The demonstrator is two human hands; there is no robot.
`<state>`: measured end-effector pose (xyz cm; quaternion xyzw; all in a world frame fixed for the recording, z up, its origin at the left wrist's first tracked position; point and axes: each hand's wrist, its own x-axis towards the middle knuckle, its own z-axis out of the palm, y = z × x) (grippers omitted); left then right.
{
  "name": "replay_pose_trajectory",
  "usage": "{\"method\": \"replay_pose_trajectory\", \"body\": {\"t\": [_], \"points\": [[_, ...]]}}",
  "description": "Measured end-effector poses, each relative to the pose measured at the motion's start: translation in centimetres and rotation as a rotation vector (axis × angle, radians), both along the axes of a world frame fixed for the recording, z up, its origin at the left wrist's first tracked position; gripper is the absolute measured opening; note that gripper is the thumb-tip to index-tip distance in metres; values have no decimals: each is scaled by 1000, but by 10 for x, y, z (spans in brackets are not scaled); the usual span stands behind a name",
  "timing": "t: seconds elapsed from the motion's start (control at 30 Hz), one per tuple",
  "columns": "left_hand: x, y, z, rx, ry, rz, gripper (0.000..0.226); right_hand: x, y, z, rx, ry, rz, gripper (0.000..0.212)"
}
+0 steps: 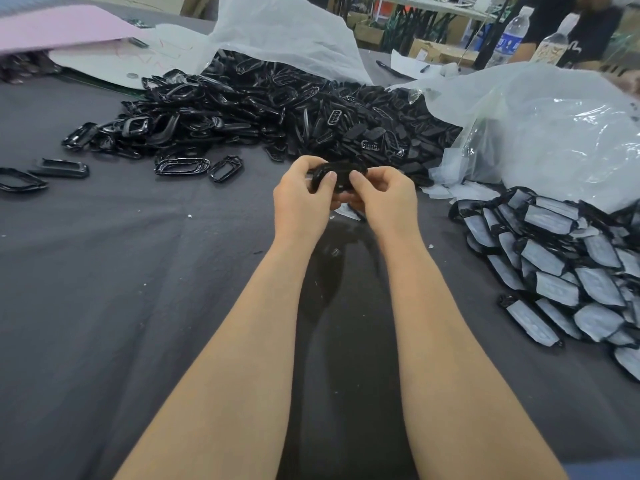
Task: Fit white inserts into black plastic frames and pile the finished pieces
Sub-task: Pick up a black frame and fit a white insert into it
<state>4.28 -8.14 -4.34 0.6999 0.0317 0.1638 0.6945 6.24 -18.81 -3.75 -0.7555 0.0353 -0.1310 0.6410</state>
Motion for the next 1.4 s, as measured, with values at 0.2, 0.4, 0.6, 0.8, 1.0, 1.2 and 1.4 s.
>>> {"method": "replay_pose_trajectory", "body": {"t": [0.2,0.4,0.6,0.8,1.0,1.2,1.4], "points": [[0,-2,0,30,8,-7,25,-1,-1,-1,-96,14,-27,13],[0,4,3,-152,17,141,21,-3,-22,10,-487,26,-187,8],[3,6,2,-299,63,198,13,-7,-15,8,-746,215,-24,31],[5,7,2,-333,89,222,14,-6,1,6,-855,112,93,34],[4,8,3,-353,95,209,13,-6,8,-1,-942,20,-50,25],[5,7,2,-350,102,205,11,-4,-6,9,-187,-24,-74,19],[4,7,2,-323,94,199,10,-6,-7,11,100,51,48,17]]}}
